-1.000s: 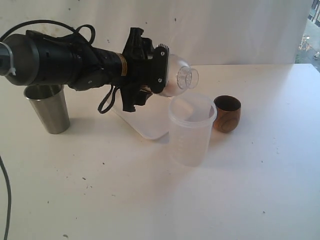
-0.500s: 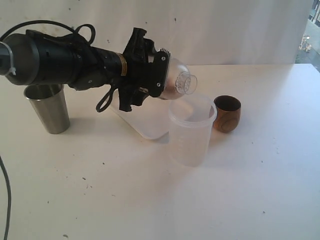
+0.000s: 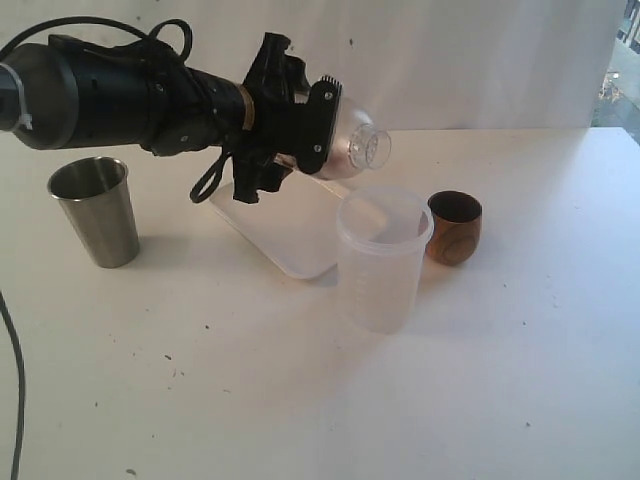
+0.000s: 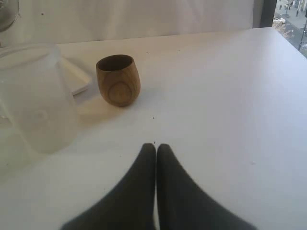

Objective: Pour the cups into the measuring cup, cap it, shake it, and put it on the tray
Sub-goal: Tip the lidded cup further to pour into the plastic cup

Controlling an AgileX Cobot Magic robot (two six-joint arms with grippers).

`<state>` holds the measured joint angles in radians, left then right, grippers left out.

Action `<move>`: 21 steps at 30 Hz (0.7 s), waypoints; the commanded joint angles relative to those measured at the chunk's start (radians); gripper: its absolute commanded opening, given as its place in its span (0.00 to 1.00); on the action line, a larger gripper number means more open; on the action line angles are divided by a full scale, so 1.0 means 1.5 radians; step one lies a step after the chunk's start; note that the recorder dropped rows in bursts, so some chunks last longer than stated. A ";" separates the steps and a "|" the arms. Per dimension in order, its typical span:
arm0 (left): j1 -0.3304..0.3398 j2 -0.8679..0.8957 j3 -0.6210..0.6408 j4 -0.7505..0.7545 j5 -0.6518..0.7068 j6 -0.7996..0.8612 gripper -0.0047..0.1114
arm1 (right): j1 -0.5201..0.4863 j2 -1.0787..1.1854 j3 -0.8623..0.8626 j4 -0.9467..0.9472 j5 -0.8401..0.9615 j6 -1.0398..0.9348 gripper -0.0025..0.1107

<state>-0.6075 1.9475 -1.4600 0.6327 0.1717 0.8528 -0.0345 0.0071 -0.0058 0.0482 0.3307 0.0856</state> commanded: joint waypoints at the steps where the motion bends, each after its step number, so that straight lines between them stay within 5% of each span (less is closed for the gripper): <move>1: -0.003 -0.014 -0.011 0.020 -0.003 0.000 0.04 | 0.003 -0.003 0.004 0.000 -0.006 0.000 0.02; 21: -0.016 -0.014 -0.012 0.127 0.071 -0.033 0.04 | 0.003 -0.003 0.004 0.000 -0.006 0.034 0.02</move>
<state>-0.6216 1.9475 -1.4607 0.7817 0.2909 0.8149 -0.0345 0.0071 -0.0058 0.0482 0.3307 0.1315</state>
